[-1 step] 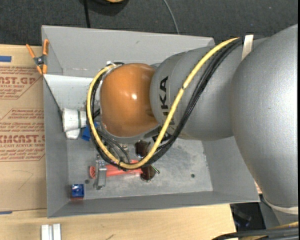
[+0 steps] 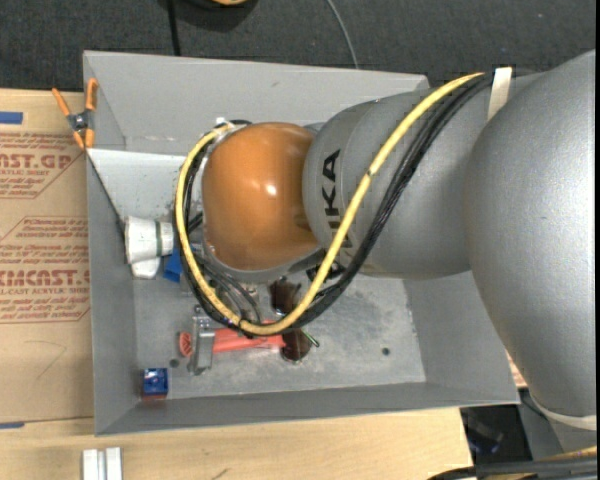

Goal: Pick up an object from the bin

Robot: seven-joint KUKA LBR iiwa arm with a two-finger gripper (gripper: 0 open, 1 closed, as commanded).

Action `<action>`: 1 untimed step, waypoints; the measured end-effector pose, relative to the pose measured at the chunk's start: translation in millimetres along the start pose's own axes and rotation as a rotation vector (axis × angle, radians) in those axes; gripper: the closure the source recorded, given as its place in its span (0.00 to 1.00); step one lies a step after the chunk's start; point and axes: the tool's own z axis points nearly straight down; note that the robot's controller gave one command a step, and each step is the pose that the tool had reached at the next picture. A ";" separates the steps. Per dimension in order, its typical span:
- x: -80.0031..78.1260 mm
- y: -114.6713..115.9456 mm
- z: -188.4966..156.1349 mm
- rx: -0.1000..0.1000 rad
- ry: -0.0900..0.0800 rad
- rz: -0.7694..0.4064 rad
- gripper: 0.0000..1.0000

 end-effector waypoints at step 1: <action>-1.0 -38.5 48.3 0.000 -0.001 -0.112 0.00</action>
Offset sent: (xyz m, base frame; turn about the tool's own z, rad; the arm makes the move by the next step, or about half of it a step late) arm -0.0024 -0.0740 -0.0287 -0.0436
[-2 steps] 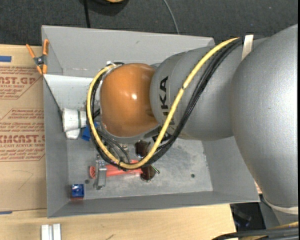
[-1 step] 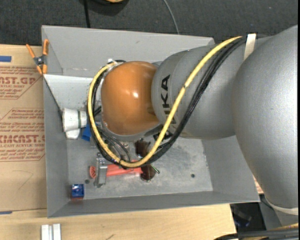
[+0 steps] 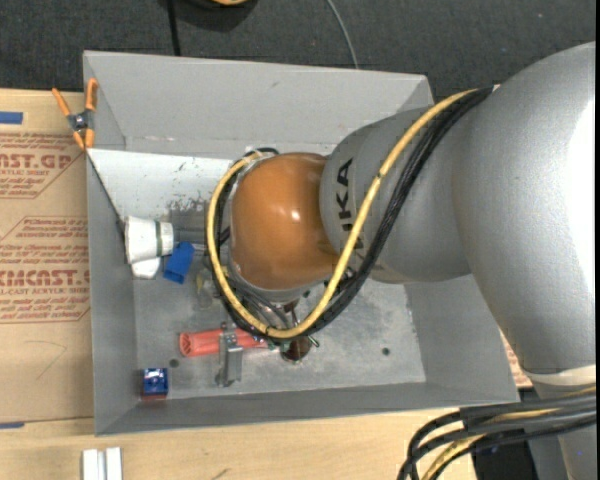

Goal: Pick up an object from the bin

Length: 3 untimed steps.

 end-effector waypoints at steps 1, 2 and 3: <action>6.5 -25.2 -1.7 0.000 0.005 0.032 0.00; 0.1 -72.0 15.8 0.000 -0.001 0.008 0.00; 5.1 -74.0 54.2 -0.001 0.003 0.086 0.00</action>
Offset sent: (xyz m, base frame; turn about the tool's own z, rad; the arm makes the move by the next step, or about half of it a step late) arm 0.0089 -0.0735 -0.0171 0.0090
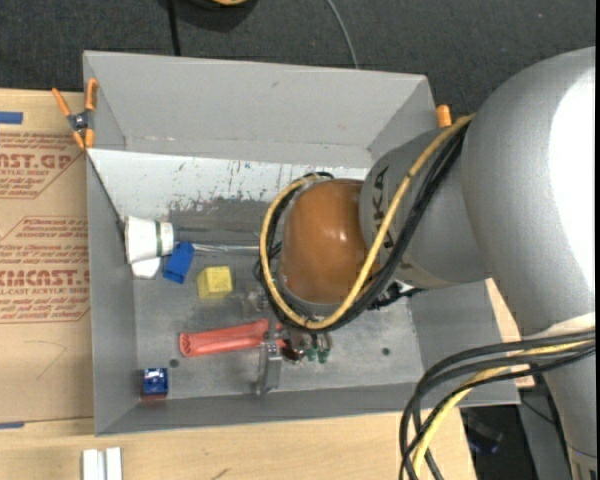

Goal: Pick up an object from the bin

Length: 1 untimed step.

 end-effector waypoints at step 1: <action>15.1 13.2 9.6 0.000 -0.003 -0.057 1.00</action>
Offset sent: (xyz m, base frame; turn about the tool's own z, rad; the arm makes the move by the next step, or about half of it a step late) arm 0.0000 0.0000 0.0000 0.0000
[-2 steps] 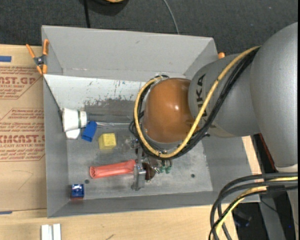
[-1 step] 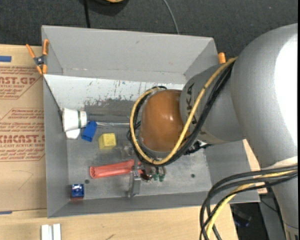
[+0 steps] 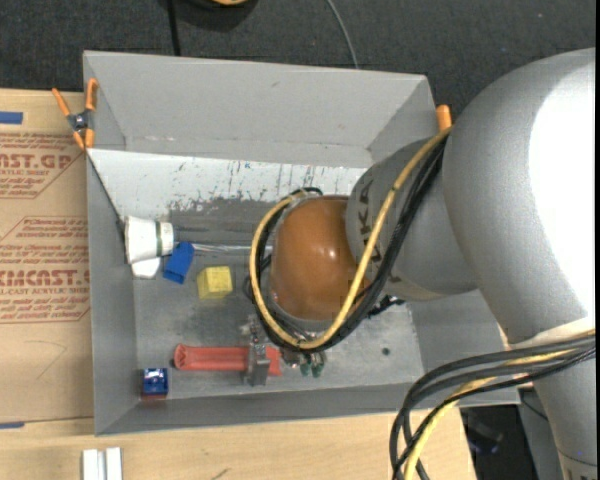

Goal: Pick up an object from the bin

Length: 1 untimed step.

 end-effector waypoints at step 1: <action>0.0 0.1 0.0 0.000 0.000 0.000 1.00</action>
Offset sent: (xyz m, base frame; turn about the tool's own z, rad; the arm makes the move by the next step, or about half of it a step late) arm 0.0000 0.0001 0.0241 0.0000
